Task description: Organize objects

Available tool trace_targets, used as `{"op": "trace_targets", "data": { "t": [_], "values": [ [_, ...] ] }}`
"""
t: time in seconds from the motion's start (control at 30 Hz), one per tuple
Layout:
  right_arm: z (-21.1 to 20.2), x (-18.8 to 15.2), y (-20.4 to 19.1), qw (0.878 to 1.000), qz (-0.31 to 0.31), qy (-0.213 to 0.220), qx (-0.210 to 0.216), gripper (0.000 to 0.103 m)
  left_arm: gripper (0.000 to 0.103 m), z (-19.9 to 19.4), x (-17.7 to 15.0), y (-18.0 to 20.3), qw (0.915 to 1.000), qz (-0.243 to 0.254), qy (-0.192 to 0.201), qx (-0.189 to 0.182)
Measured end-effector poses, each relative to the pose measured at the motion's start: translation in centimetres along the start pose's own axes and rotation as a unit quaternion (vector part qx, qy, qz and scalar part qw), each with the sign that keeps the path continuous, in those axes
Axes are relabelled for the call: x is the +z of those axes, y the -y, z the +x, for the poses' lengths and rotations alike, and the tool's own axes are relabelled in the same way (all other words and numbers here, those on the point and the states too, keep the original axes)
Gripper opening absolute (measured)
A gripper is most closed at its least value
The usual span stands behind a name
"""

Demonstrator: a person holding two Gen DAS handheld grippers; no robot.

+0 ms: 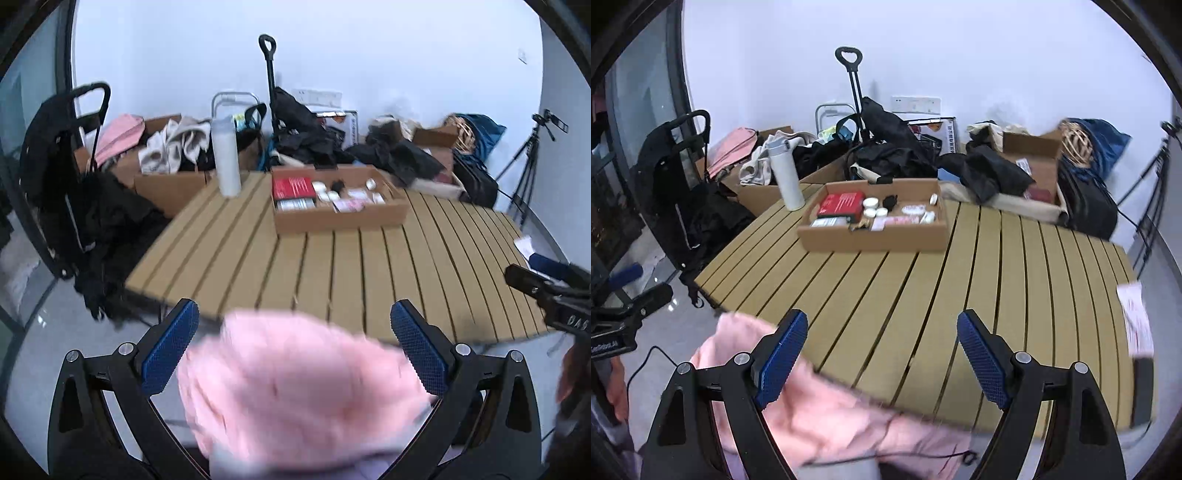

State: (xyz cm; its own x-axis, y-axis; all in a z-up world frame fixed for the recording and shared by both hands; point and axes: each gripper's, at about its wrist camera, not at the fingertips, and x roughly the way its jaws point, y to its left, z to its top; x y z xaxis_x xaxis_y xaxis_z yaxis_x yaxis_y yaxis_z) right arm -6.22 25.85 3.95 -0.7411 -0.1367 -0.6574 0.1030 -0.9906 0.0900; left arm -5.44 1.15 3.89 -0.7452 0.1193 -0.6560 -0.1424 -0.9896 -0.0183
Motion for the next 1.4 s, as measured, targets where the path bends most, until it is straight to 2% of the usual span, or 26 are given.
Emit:
{"op": "trace_targets", "data": {
  "t": [0.1, 0.17, 0.23, 0.3, 0.73, 0.9, 1.4],
  "values": [
    [-2.1, -4.9, -1.7, 1.000, 0.026, 0.014, 0.011, 0.086, 0.103, -2.5, -3.0, 0.6, 0.9999, -0.003, 0.009, 0.005],
    [-2.9, -7.0, -3.3, 1.000, 0.001, 0.011, 0.014, 0.086, 0.103, -3.9, -3.9, 0.9, 0.9998, 0.009, 0.018, -0.005],
    [-3.4, -7.7, -4.6, 0.999, -0.034, 0.002, 0.000, 0.086, 0.103, -5.0, -4.3, 0.8, 0.9994, 0.011, 0.032, 0.005],
    [-4.1, -8.0, -5.3, 0.999, -0.047, 0.005, -0.002, 0.086, 0.103, -5.6, -4.4, 0.8, 0.9989, 0.013, 0.043, 0.013],
    [-5.7, -7.7, -4.8, 0.999, -0.027, 0.036, 0.000, 0.086, 0.103, -6.5, -5.0, 0.8, 0.9989, 0.015, 0.044, 0.011],
    [-5.6, -7.8, -5.0, 0.999, -0.034, 0.037, 0.014, 0.086, 0.103, -6.4, -4.9, 0.7, 0.9989, 0.014, 0.042, 0.012],
    [-5.6, -7.8, -4.8, 0.999, -0.031, 0.035, 0.019, 0.086, 0.103, -5.9, -5.0, 0.7, 0.9991, 0.016, 0.034, 0.017]
  ]
}}
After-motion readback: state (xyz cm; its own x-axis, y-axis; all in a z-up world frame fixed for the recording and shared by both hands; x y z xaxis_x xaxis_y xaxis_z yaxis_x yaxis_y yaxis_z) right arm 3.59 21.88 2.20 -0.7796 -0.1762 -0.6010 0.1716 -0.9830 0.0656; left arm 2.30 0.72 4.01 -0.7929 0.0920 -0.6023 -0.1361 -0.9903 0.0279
